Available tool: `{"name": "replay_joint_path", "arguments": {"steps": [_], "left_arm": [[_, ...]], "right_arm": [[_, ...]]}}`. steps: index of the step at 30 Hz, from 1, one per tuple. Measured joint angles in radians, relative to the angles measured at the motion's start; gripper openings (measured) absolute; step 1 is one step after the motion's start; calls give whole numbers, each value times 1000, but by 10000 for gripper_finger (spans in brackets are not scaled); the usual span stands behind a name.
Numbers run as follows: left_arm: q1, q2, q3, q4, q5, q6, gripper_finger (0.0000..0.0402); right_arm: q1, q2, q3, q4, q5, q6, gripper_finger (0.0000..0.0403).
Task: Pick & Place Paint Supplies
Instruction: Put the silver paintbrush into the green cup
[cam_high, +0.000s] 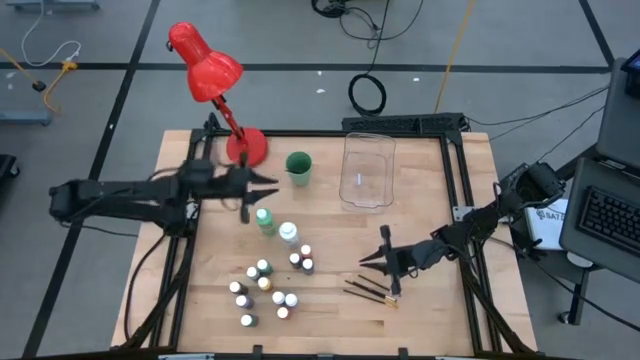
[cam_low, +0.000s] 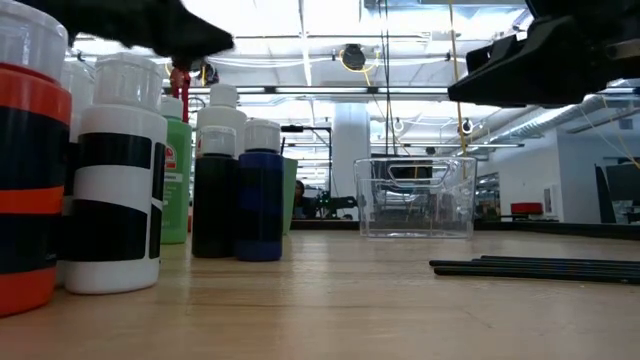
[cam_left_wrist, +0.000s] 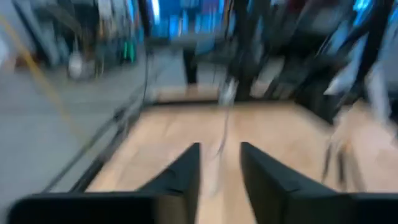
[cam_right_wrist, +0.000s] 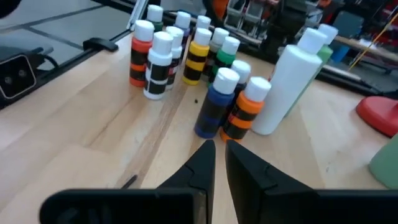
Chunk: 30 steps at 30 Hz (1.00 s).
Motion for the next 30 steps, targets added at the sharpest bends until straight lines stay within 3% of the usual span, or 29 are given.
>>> {"name": "replay_joint_path", "arguments": {"steps": [4, 10, 15, 18, 21, 23, 25, 27, 30], "left_arm": [[-55, -88, -232, 316, -29, -26, 12], [-50, -96, -354, 357, -144, 20, 3], [-47, -98, -374, 359, -181, 73, 19], [-47, -97, -374, 357, -181, 98, 27], [-47, -97, -374, 357, -181, 118, 26], [-47, -97, -374, 357, -181, 120, 23], [-47, -97, -374, 359, -181, 121, 18], [-47, -97, -374, 360, -181, 121, 13], [-47, -97, -374, 364, -181, 120, 6]], "right_arm": [[-17, 0, -17, 78, -1, -30, 31], [-62, 0, -17, 188, -7, -57, 31], [-88, 0, -17, 220, -107, -61, 31], [-63, 0, 2, 185, -62, -89, 30], [19, 0, 109, -30, 95, -120, 19], [85, 0, 241, -334, 224, -66, 8], [144, 8, 391, -705, 294, 120, 2], [181, 42, 514, -1030, 300, 375, 3], [230, 101, 610, -1384, 193, 720, 1]]}}
